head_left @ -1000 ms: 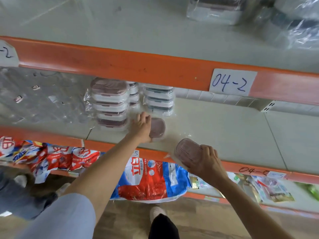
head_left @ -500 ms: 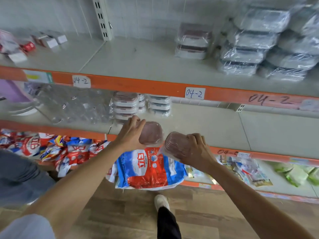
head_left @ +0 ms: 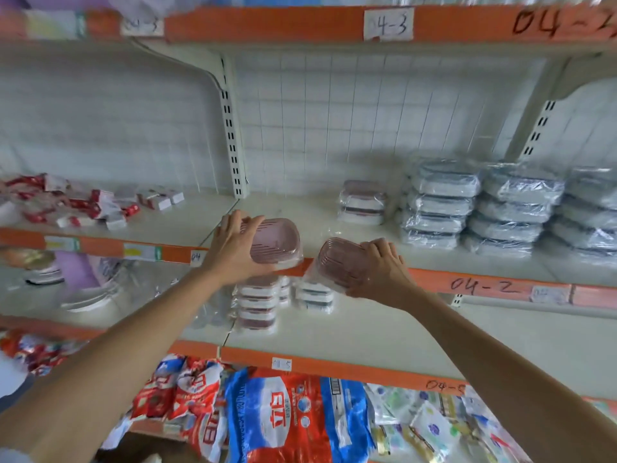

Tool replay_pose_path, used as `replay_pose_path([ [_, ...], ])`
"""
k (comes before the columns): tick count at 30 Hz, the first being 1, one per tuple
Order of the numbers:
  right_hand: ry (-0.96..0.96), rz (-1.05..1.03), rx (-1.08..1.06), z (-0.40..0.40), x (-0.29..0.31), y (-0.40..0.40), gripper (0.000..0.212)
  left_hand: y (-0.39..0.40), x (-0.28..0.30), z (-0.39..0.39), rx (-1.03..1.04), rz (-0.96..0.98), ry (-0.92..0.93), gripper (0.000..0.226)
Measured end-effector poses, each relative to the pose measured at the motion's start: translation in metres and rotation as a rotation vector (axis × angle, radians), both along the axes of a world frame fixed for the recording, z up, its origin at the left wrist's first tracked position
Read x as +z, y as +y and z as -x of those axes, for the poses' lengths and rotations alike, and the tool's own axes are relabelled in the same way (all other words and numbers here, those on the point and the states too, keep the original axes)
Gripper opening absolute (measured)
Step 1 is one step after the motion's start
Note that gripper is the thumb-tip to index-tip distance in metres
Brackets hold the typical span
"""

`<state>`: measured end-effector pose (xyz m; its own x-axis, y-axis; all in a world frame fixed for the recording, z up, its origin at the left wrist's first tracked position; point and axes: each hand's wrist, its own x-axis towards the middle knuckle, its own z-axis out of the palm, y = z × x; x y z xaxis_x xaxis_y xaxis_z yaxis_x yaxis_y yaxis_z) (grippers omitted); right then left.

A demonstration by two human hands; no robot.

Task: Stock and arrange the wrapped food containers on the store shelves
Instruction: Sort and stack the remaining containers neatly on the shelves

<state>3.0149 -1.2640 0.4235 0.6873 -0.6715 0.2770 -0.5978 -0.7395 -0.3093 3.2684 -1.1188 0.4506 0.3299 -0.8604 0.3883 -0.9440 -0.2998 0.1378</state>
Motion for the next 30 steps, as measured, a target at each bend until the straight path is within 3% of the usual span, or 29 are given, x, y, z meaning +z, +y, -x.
replay_pose_path([
  [7, 0.104, 0.102, -0.087, -0.047, 0.047, -0.091, 0.093, -0.060, 0.029, -0.024, 0.027, 0.134, 0.010, 0.093],
  [10, 0.103, 0.056, -0.113, -0.070, 0.077, -0.144, 0.097, -0.094, 0.045, -0.037, 0.012, 0.099, 0.099, 0.088],
  [13, 0.236, 0.028, -0.148, -0.082, 0.109, -0.193, 0.096, -0.125, 0.056, -0.044, -0.013, 0.023, 0.135, 0.087],
  [22, 0.475, -0.022, -0.016, -0.103, 0.120, -0.249, 0.064, -0.209, 0.073, -0.036, -0.060, 0.166, 0.310, 0.082],
  [26, 0.429, 0.035, -0.002, -0.089, 0.142, -0.254, 0.088, -0.256, 0.087, -0.024, -0.150, 0.155, 0.301, 0.082],
  [30, 0.335, 0.072, 0.013, -0.063, 0.163, -0.252, 0.092, -0.307, 0.095, -0.002, -0.278, 0.126, 0.266, 0.081],
])
